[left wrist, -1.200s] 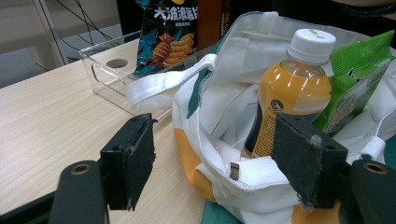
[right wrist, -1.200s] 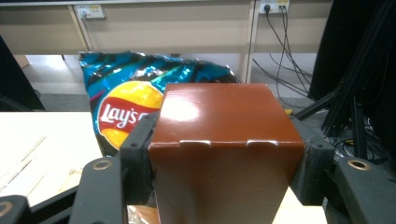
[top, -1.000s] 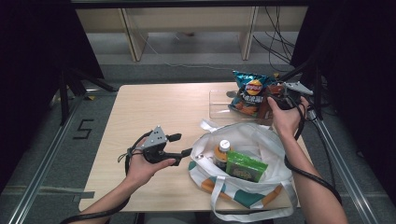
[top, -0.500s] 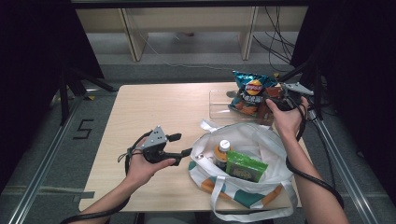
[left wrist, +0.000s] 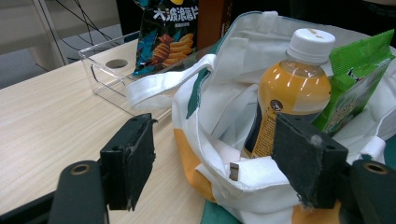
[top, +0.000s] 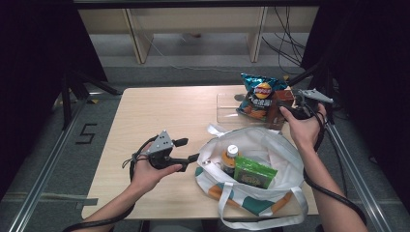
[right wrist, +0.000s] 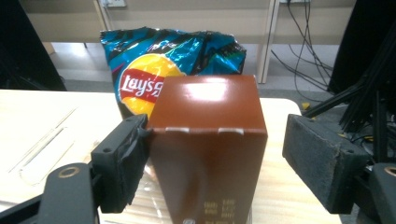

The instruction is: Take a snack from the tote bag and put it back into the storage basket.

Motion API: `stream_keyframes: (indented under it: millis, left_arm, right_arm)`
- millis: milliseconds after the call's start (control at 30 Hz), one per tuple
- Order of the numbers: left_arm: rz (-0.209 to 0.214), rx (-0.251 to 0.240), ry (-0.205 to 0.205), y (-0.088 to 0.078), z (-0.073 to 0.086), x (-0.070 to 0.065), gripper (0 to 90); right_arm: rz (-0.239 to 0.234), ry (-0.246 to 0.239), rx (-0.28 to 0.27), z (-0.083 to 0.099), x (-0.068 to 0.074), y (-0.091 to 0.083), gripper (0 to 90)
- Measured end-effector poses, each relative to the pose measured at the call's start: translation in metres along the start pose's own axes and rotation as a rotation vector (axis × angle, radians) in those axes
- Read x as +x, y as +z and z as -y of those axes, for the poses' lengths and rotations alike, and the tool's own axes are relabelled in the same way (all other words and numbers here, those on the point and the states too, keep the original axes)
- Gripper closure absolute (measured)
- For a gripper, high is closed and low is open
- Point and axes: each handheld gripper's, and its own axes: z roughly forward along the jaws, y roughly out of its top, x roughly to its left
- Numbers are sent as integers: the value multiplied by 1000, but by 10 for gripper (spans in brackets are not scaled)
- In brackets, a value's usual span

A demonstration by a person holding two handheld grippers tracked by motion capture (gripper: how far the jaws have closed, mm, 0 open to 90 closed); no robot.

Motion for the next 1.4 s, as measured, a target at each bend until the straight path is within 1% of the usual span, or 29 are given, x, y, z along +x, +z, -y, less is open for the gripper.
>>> stream_keyframes:
  millis: [33, 167, 200, 233, 267, 300, 333, 367, 433, 467, 500, 667, 700, 767, 833, 867, 900, 967, 1033, 1067, 1100, 1133, 1167, 1200, 1233, 1300, 1333, 1367, 1400]
  left_arm:
    - [0, 0, 0, 0, 0, 0, 293]
    - [0, 0, -1, 0, 0, 0, 293]
    - [0, 0, 0, 0, 0, 0, 293]
    - [0, -1, 0, 0, 0, 0, 293]
    - [1, -1, 0, 0, 0, 0, 293]
    - [0, -1, -1, 0, 0, 0, 293]
    - [0, -1, -1, 0, 0, 0, 293]
    - [0, -2, -1, 0, 0, 0, 293]
    - [7, -10, -1, 0, 0, 0, 293]
    - [5, -11, -1, 0, 0, 0, 293]
    - [5, -10, -1, 0, 0, 0, 293]
    - [-3, -1, -1, -1, 0, -1, 293]
    - [-3, -1, -2, -1, 1, -1, 293]
    - [-3, 0, -3, 0, 1, -1, 293]
    - [-4, 2, -1, 0, 1, -1, 293]
    - [-4, 2, -2, 0, 1, -1, 293]
    - [-4, 3, -2, 0, 1, -1, 293]
    - [-3, 3, -1, 0, 1, -2, 293]
    - [3, -7, -2, 0, 1, -2, 293]
    - [-6, -2, -2, -1, 0, -2, 293]
    - [-6, -4, -3, -1, 0, -1, 293]
    - [-6, -6, -5, -1, 0, -1, 293]
    - [-8, -7, -8, -1, 0, 0, 293]
    - [-8, -6, -5, -1, -1, 0, 293]
    - [-8, -5, -4, -1, -1, 0, 293]
    - [-3, -9, -5, -1, 0, 0, 293]
    - [3, -11, -5, 0, 0, 1, 293]
    - [0, -8, -5, 0, 0, 0, 293]
    - [-4, -3, -4, -1, 0, 0, 293]
  right_arm:
    - [-9, -8, -4, 1, -1, -1, 240]
    - [-27, 12, 14, 4, 0, -11, 245]
    - [-34, -20, -3, 5, -2, -11, 245]
    - [-44, 9, -3, 7, 0, -15, 249]
    - [-40, 0, 4, 7, -1, -18, 255]
    - [-52, -12, 2, 8, -3, -20, 264]
    - [-53, 17, 14, 9, 0, -24, 276]
    - [-62, -10, 2, 10, -2, -25, 281]
    - [-82, -26, -5, 11, -3, -29, 299]
    - [-73, -2, 14, 12, -1, -35, 311]
    - [-77, -13, 5, 12, -1, -38, 321]
    - [-120, -28, -5, 14, -1, -52, 366]
    - [-122, -15, 3, 14, 0, -55, 373]
    - [-129, -16, -5, 15, 0, -60, 386]
    - [-149, -44, -17, 15, -3, -64, 402]
    - [-144, -12, -11, 15, 1, -67, 409]
    - [-153, -32, -16, 16, 0, -69, 412]
    - [-161, -30, -14, 17, 1, -74, 429]
    - [-188, -25, -19, 18, 2, -77, 432]
    - [-197, -43, -23, 18, 1, -78, 436]
    - [-205, -24, -20, 19, 3, -82, 440]
    - [-217, -45, -32, 19, 3, -83, 446]
    - [-223, -47, -37, 20, 3, -84, 453]
    - [-231, -39, -21, 20, 4, -88, 459]
    - [-227, -40, -28, 22, 5, -89, 464]
    - [-241, -59, -19, 22, 5, -92, 474]
    - [-258, -34, -9, 23, 7, -95, 478]
    - [-262, -66, -19, 24, 6, -95, 483]
    - [-266, -44, -12, 25, 9, -97, 490]
